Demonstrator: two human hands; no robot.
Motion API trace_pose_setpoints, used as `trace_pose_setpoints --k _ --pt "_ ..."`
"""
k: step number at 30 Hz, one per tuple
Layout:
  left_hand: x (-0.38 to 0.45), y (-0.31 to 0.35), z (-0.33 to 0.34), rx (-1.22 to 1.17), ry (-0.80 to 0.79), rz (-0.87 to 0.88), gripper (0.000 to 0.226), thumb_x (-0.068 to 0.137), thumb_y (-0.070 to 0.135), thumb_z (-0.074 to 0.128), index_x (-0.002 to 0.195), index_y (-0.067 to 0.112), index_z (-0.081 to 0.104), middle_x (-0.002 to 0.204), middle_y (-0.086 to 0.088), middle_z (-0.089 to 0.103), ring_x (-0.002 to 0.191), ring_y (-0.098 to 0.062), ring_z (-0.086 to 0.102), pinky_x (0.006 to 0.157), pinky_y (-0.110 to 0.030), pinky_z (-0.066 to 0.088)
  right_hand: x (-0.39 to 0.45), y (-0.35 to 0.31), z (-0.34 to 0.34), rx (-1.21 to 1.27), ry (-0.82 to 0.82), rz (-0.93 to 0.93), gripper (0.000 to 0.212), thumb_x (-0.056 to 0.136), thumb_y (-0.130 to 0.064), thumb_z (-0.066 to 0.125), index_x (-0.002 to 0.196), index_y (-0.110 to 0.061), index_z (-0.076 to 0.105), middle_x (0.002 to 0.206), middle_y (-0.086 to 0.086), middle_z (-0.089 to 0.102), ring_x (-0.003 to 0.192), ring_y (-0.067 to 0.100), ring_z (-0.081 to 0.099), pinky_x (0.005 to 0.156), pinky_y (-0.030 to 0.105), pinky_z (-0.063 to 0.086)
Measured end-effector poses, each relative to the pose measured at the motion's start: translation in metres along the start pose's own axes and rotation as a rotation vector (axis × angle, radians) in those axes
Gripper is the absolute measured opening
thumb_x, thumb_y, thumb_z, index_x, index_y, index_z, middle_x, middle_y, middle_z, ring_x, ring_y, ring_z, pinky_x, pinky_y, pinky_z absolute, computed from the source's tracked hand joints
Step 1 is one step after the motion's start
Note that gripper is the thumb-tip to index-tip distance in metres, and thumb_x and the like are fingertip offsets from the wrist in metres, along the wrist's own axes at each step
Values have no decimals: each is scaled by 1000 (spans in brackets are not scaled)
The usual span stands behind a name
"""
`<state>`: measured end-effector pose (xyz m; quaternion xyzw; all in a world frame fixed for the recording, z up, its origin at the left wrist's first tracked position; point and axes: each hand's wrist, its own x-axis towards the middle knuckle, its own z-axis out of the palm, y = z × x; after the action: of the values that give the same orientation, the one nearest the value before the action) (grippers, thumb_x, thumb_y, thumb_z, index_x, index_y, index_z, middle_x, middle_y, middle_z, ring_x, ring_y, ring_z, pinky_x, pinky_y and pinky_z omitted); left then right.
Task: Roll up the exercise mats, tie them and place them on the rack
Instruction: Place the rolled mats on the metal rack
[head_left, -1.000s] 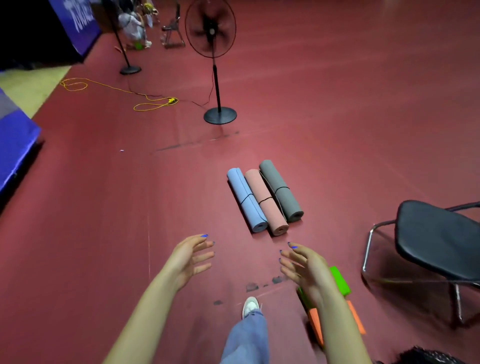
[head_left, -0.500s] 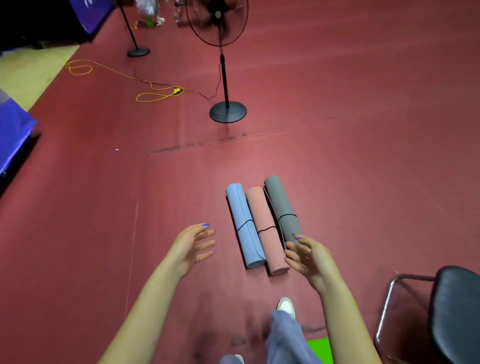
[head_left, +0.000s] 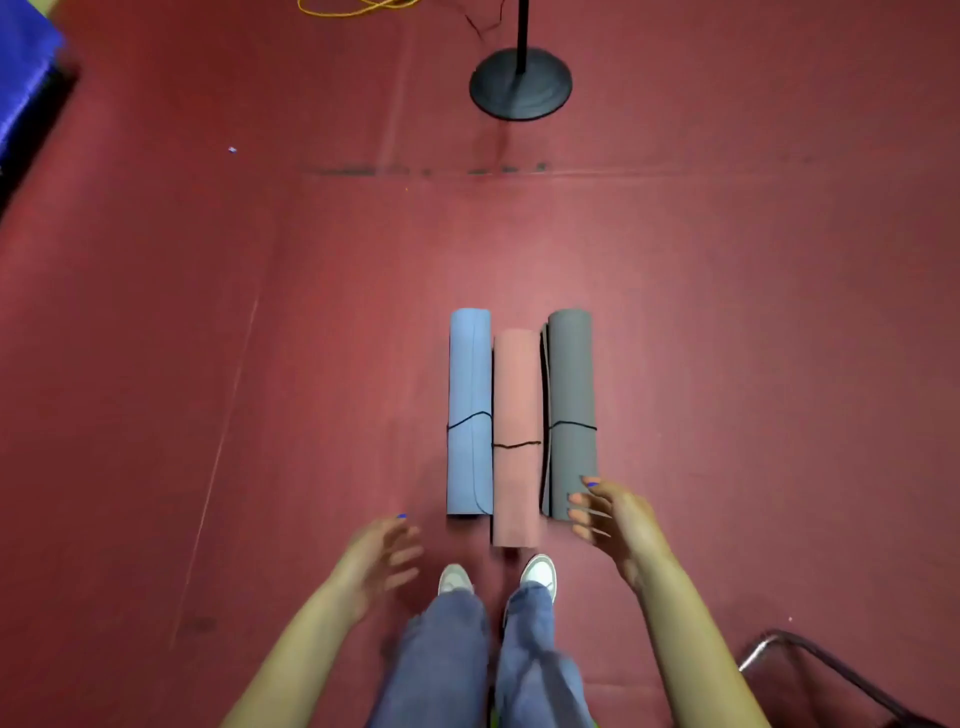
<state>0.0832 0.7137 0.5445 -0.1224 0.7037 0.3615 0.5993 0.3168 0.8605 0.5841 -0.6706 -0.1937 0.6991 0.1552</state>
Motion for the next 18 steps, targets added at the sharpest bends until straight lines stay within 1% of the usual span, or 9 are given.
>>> trace_pose_setpoints --k 3,5,7,9,11,13,14,17,18 --pt "70 -11 29 54 46 -119 19 100 21 42 106 13 58 112 -7 60 84 -21 58 68 -34 47 73 -2 -2 -33 21 43 19 93 -6 43 102 -10 59 75 8 62 64 21 55 59 27 47" --pt "126 -21 45 81 74 -196 18 100 23 42 98 15 58 120 -10 58 92 -23 56 71 -33 45 127 7 -2 -55 41 66 20 92 -3 41 99 -10 58 73 8 60 62 21 54 58 28 46" --pt "180 -33 52 86 80 -243 24 100 25 41 114 14 56 131 -12 56 105 -26 53 80 -35 45 175 22 0 -61 62 100 20 93 -3 40 96 -11 58 74 9 59 62 21 53 58 27 46" --pt "243 -55 59 49 112 -301 37 100 28 40 133 12 48 136 -12 53 117 -28 51 92 -38 42 232 46 0 -71 74 147 19 93 -4 40 93 -12 57 74 9 59 62 21 54 59 28 46" --pt "302 -76 64 -54 157 -365 42 100 30 41 137 10 46 135 -12 54 114 -27 52 92 -40 42 288 77 1 -84 96 207 18 93 -3 41 88 -12 56 71 9 57 60 21 51 59 27 44" --pt "362 -103 68 -170 179 -398 45 100 32 44 139 8 44 127 -13 55 108 -26 51 82 -40 46 340 112 1 -92 111 250 18 92 -2 41 87 -12 55 69 10 56 58 21 49 57 26 42" --pt "392 -115 69 -210 174 -412 49 99 33 46 141 8 41 126 -14 53 111 -27 51 81 -40 46 364 131 2 -91 115 269 18 92 -1 41 86 -12 55 68 10 56 58 21 48 55 25 41" --pt "470 -144 70 -329 162 -488 72 93 44 55 148 5 28 143 -19 41 132 -31 41 93 -46 41 419 190 3 -88 125 335 19 92 0 40 86 -11 55 67 11 56 56 21 47 53 24 39" --pt "491 -151 68 -362 163 -511 77 91 49 56 148 5 28 147 -18 38 136 -31 37 96 -47 39 431 207 4 -84 135 359 18 92 0 41 87 -10 56 66 11 58 57 22 49 54 25 40"
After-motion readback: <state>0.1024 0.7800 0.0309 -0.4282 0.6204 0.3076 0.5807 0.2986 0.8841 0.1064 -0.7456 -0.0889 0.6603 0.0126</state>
